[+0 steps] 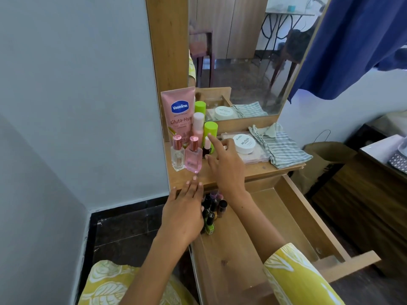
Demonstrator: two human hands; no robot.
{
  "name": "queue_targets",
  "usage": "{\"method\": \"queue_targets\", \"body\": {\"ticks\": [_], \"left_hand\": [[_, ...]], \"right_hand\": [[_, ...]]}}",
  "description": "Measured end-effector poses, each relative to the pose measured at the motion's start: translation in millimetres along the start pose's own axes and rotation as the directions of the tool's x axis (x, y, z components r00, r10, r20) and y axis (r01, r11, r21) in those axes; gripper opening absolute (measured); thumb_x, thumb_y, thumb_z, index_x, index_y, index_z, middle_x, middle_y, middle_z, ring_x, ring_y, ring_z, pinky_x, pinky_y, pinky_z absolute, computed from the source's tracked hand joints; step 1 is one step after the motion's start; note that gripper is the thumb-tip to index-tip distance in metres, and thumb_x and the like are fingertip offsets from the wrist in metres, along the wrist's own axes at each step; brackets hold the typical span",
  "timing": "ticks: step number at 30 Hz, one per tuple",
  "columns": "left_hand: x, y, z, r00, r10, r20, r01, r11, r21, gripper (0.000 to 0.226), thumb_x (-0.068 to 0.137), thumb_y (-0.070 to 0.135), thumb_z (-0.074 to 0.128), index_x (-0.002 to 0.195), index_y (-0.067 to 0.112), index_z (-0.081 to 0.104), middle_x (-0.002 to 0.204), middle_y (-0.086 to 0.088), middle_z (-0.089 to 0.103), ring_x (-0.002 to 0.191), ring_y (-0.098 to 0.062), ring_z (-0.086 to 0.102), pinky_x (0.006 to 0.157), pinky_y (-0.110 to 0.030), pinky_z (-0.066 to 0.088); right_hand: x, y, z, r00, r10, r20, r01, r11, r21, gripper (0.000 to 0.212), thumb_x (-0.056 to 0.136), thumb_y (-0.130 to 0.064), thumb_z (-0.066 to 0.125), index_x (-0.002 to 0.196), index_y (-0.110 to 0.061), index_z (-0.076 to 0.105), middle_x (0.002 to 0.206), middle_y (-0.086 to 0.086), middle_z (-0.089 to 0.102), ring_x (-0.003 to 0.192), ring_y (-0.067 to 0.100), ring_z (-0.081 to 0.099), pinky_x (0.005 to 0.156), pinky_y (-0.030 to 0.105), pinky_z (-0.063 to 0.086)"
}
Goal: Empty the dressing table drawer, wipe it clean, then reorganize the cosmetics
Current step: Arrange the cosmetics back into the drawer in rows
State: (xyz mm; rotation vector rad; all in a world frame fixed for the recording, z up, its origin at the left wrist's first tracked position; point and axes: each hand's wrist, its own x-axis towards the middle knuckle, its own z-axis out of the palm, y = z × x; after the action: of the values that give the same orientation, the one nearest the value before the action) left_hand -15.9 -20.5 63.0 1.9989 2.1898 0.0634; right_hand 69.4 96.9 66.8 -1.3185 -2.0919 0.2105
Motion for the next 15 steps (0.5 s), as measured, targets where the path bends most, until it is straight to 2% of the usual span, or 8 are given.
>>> {"method": "queue_targets", "body": {"ticks": [3, 5, 7, 10, 13, 15], "left_hand": [[-0.4, 0.0, 0.8, 1.000, -0.002, 0.000, 0.002, 1.000, -0.002, 0.058, 0.101, 0.027, 0.029, 0.150, 0.017, 0.000, 0.158, -0.003, -0.006, 0.144, -0.017, -0.003, 0.118, -0.040, 0.000], [-0.2, 0.0, 1.0, 1.000, -0.004, -0.002, 0.004, 1.000, -0.002, 0.058, 0.101, 0.028, 0.029, 0.150, 0.018, -0.001, 0.157, -0.003, -0.007, 0.144, -0.017, -0.004, 0.117, -0.040, 0.000], [-0.2, -0.2, 1.6, 1.000, -0.004, -0.006, 0.004, 1.000, -0.002, 0.058, 0.101, 0.028, 0.030, 0.150, 0.018, -0.001, 0.157, -0.003, -0.007, 0.144, -0.017, -0.004, 0.116, -0.040, -0.001], [-1.1, -1.2, 2.5, 1.000, -0.002, -0.013, 0.002, 1.000, -0.006, 0.059, 0.101, 0.028, 0.030, 0.149, 0.018, -0.001, 0.157, -0.002, -0.008, 0.144, -0.017, -0.004, 0.116, -0.040, -0.001], [-1.2, -2.2, 4.9, 1.000, 0.004, -0.011, -0.004, 1.000, -0.005, 0.060, 0.101, 0.027, 0.029, 0.149, 0.018, -0.006, 0.157, -0.002, -0.013, 0.144, -0.016, -0.008, 0.116, -0.039, -0.004], [-1.3, -3.1, 6.6, 1.000, 0.009, -0.008, -0.009, 1.000, -0.002, 0.062, 0.101, 0.027, 0.030, 0.148, 0.018, -0.010, 0.155, -0.001, -0.017, 0.143, -0.015, -0.011, 0.115, -0.038, -0.007]], "right_hand": [[0.7, -2.6, 2.5, 0.995, -0.020, -0.102, 0.023, 0.999, 0.029, 0.034, 0.084, -0.020, 0.068, 0.116, -0.014, 0.058, 0.120, 0.006, 0.050, 0.097, 0.021, 0.057, 0.064, 0.036, 0.054], [1.3, -4.4, 3.7, 0.989, -0.028, -0.143, 0.036, 0.998, 0.051, 0.024, 0.083, -0.020, 0.069, 0.102, -0.011, 0.058, 0.113, 0.003, 0.055, 0.093, 0.017, 0.057, 0.059, 0.030, 0.050], [1.0, -5.0, 3.4, 0.993, -0.002, -0.114, 0.008, 0.999, 0.050, 0.016, 0.086, -0.022, 0.064, 0.095, -0.011, 0.056, 0.098, 0.000, 0.061, 0.084, 0.018, 0.059, 0.059, 0.031, 0.047], [-8.4, -2.6, -1.3, 0.997, 0.019, -0.076, -0.010, 0.993, 0.114, 0.014, 0.088, -0.023, 0.062, 0.096, -0.013, 0.056, 0.089, -0.002, 0.063, 0.079, 0.018, 0.061, 0.066, 0.037, 0.049], [-32.1, -0.3, -16.0, 0.990, 0.047, -0.136, -0.013, 0.971, 0.240, 0.023, 0.087, -0.024, 0.067, 0.107, -0.019, 0.058, 0.094, -0.010, 0.065, 0.080, 0.006, 0.063, 0.067, 0.031, 0.052], [-52.3, 3.4, -29.1, 0.981, 0.072, -0.182, -0.014, 0.954, 0.299, 0.023, 0.084, -0.023, 0.070, 0.105, -0.022, 0.061, 0.092, -0.012, 0.065, 0.077, 0.002, 0.063, 0.065, 0.028, 0.054]]}}
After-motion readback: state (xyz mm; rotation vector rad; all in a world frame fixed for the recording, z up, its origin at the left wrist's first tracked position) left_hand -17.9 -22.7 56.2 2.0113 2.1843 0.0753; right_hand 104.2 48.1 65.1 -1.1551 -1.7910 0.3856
